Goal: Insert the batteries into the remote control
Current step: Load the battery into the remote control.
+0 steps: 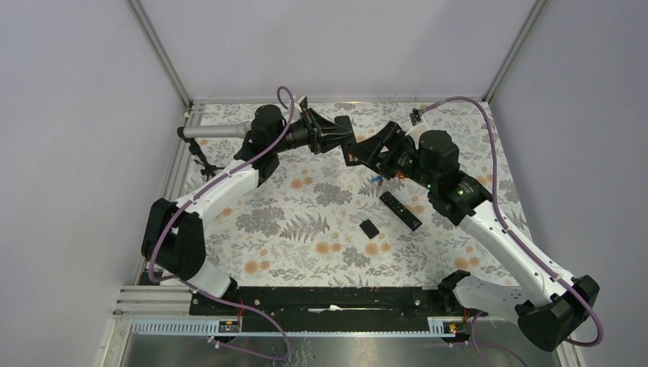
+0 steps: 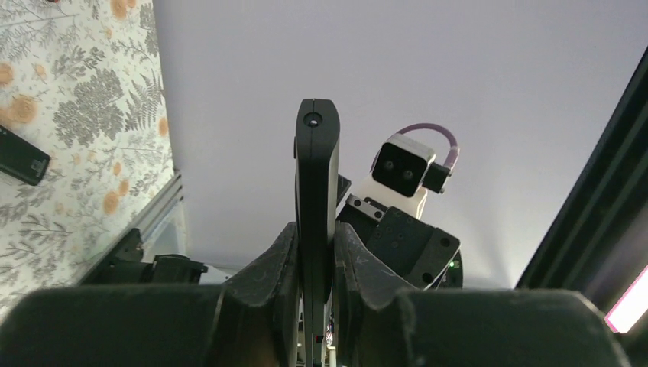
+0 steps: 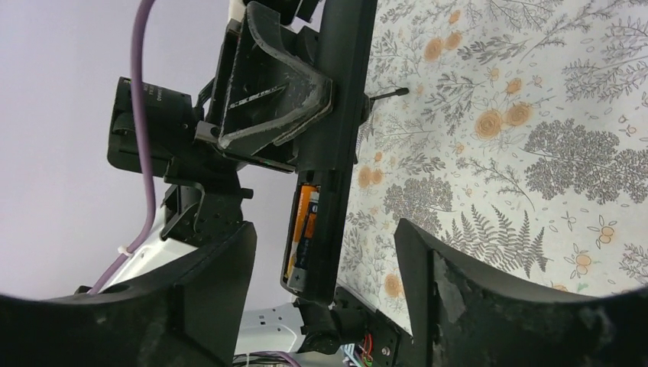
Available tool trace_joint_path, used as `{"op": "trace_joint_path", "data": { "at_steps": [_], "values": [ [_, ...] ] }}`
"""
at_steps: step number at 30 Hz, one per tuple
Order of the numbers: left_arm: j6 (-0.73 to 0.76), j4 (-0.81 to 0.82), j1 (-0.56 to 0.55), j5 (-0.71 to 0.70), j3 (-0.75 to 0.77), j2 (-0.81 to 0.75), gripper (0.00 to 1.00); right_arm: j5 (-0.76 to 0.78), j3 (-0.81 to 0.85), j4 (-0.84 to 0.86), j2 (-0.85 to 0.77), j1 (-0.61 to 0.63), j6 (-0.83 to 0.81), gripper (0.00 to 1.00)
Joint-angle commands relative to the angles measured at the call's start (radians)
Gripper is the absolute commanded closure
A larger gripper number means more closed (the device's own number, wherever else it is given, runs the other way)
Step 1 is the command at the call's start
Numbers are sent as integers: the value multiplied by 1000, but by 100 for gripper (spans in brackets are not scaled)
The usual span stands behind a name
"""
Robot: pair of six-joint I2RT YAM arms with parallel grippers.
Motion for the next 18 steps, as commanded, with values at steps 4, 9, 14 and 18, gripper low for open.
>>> {"op": "trace_joint_path", "data": {
  "at_steps": [4,9,14,18],
  "values": [
    [188,-57,0,20,55,-65,100,-41,28,88,-12,-3,-3,30],
    [163,-31,1,21,41,-61,100,-69,-4,115,-22,-2,-3,46],
    [82,37,6,30,24,-46,100,-102,-37,194,-31,-3,-14,57],
    [28,84,6,33,13,-39,100,-120,-44,201,-29,-2,-39,63]
  ]
}}
